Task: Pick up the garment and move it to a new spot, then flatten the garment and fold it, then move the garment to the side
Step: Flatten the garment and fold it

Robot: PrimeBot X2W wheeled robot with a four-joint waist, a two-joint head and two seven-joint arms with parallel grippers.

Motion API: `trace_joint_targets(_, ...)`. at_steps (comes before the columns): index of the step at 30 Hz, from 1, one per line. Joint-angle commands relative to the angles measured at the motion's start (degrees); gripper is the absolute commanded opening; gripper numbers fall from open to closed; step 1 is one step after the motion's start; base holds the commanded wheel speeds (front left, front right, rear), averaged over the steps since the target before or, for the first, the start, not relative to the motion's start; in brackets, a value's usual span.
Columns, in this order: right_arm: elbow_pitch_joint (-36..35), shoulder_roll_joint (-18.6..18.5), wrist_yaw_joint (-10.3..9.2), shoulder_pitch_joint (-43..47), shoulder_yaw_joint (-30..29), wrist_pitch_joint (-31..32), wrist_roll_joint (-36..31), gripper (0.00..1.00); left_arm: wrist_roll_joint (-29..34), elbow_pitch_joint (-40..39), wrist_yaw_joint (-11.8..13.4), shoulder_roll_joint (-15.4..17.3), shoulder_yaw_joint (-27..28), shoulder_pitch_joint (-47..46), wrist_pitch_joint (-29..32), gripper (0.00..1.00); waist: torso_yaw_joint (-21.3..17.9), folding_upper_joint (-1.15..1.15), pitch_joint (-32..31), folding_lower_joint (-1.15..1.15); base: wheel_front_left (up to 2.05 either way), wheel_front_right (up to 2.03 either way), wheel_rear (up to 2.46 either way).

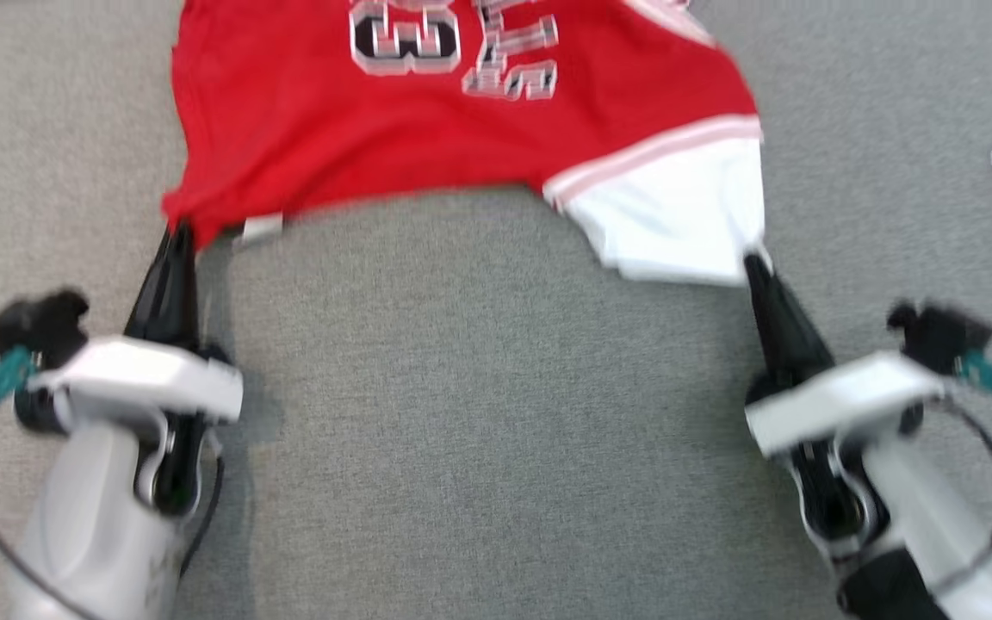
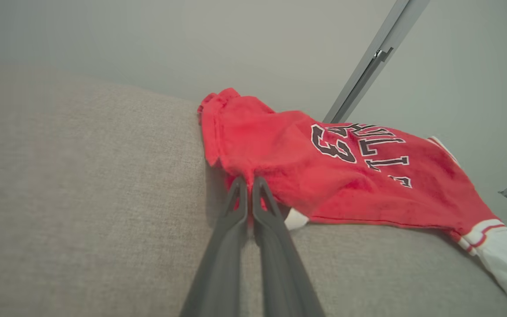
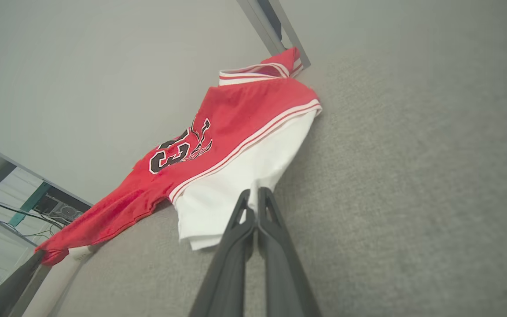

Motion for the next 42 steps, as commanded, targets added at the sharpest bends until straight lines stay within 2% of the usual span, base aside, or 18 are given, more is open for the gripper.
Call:
trace_joint_targets(1, -1.3, -0.6, -0.02, 4.0, -0.6, -0.1, 0.2, 0.00, 0.4, -1.6, 0.0, 0.8, 1.0, 2.7, -0.3, 0.00, -0.4, 0.00, -2.6, 0.00, 0.00, 0.00, 0.00)
trace_joint_targets(6, -10.2, -2.1, -0.02, 15.1, -4.6, -0.1, 0.8, 0.00, 1.5, -8.1, 0.5, 2.4, 1.1, 12.8, 0.2, 0.00, -0.3, 0.00, -7.0, 0.00, 0.00, 0.00, 0.00)
trace_joint_targets(11, -18.4, -2.2, -0.02, 25.2, -9.5, 4.2, -0.9, 0.00, 2.1, -19.5, 4.0, 3.9, 0.7, 22.5, 4.9, 0.00, 0.1, 0.00, -10.5, 0.00, 0.00, 0.00, 0.00)
trace_joint_targets(13, -22.1, -1.4, -0.01, 29.1, -11.8, 7.4, -2.2, 0.00, 2.1, -24.6, 5.7, 4.4, 0.8, 26.3, 7.3, 0.00, 0.2, 0.00, -11.6, 0.00, 0.00, 0.00, 0.00)
trace_joint_targets(14, -25.9, -0.4, -0.02, 33.0, -14.3, 11.2, -3.9, 0.00, 2.1, -29.8, 7.4, 5.0, 0.8, 30.1, 9.9, 0.00, 0.4, 0.00, -12.5, 0.00, 0.00, 0.00, 0.00)
trace_joint_targets(16, -29.7, 1.0, -0.02, 36.7, -16.6, 15.6, -5.4, 0.00, 2.1, -34.9, 9.1, 5.5, 0.8, 33.8, 12.5, 0.00, 0.4, 0.00, -13.2, 0.00, 0.00, 0.00, 0.00)
trace_joint_targets(25, -44.5, 5.4, -0.02, 49.5, -27.1, 33.8, -11.2, 0.00, 2.7, -52.7, 16.4, 8.5, 2.7, 46.2, 22.1, 0.00, 0.7, 0.00, -15.1, 0.00, 0.00, 0.00, 0.00)
trace_joint_targets(30, -48.4, 5.6, -0.02, 52.1, -29.2, 37.6, -9.9, 0.00, 3.0, -57.7, 18.7, 9.2, 3.3, 49.1, 25.2, 0.00, 0.8, 0.00, -15.3, 0.00, 0.00, 0.00, 0.00)
trace_joint_targets(35, -49.7, 5.6, -0.02, 51.8, -29.8, 39.2, -10.0, 0.00, 3.0, -59.5, 19.4, 9.7, 3.4, 49.9, 26.6, 0.00, 0.8, 0.00, -15.0, 0.00, 0.00, 0.00, 0.00)
trace_joint_targets(42, -50.8, 5.6, -0.02, 45.6, -28.6, 43.0, -14.3, 0.00, 2.8, -59.2, 18.5, 10.2, 2.0, 46.7, 27.9, 0.00, 1.0, 0.00, -12.2, 0.00, 0.00, 0.00, 0.00)
